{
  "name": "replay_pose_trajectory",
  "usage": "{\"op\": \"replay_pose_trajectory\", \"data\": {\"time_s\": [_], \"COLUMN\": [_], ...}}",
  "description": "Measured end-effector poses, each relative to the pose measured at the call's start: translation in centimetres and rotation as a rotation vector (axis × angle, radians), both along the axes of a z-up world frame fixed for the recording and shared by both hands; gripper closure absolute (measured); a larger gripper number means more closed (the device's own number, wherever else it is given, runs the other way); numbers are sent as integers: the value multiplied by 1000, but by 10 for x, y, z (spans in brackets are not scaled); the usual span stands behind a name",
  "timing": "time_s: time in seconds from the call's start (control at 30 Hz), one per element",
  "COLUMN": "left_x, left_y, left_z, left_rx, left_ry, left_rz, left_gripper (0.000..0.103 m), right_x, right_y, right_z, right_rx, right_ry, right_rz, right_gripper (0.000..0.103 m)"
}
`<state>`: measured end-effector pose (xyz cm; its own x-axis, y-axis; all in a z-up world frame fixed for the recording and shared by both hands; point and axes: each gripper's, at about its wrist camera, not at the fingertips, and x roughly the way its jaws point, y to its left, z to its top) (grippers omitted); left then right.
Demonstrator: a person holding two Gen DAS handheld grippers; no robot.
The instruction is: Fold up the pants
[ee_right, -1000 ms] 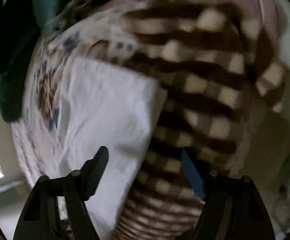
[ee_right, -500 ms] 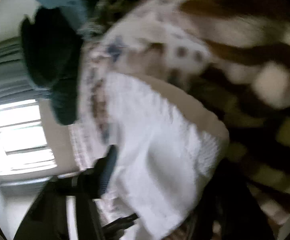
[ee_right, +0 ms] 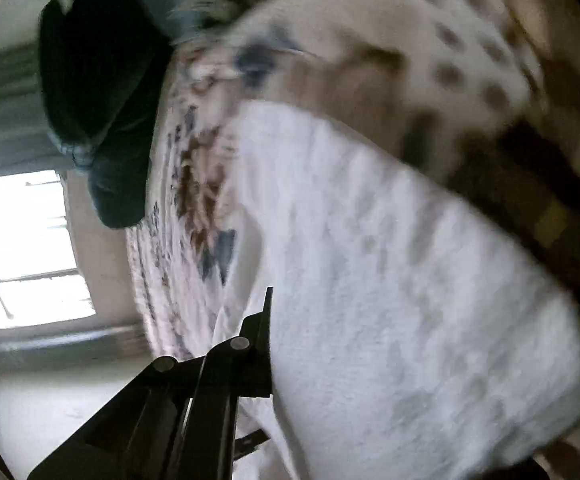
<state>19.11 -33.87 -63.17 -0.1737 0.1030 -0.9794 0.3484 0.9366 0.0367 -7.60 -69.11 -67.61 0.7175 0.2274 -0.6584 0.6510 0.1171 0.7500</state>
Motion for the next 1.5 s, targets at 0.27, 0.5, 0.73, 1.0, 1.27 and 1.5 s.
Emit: {"op": "replay_pose_trajectory", "data": {"time_s": [0.27,0.5,0.73,1.0,1.27,1.5], "left_x": [19,45,52,59,84,68], "left_y": [41,150,279,362,338,282], "left_z": [35,64,76,91,114,47], "left_rx": [-23,-38,40,-12,-295,-231], "left_ry": [-102,-151,-200,-234,-157,-43], "left_rz": [18,162,280,434,480,311], "left_gripper": [0,0,0,0,0,3], "right_x": [48,119,181,217,166,136], "right_y": [67,184,342,452,409,327], "right_z": [102,135,93,39,114,94], "right_rx": [-236,-328,-366,-281,-167,-220], "right_ry": [5,8,51,183,66,272], "right_rz": [152,309,552,822,878,699], "right_gripper": [93,93,94,53,34,33]}}
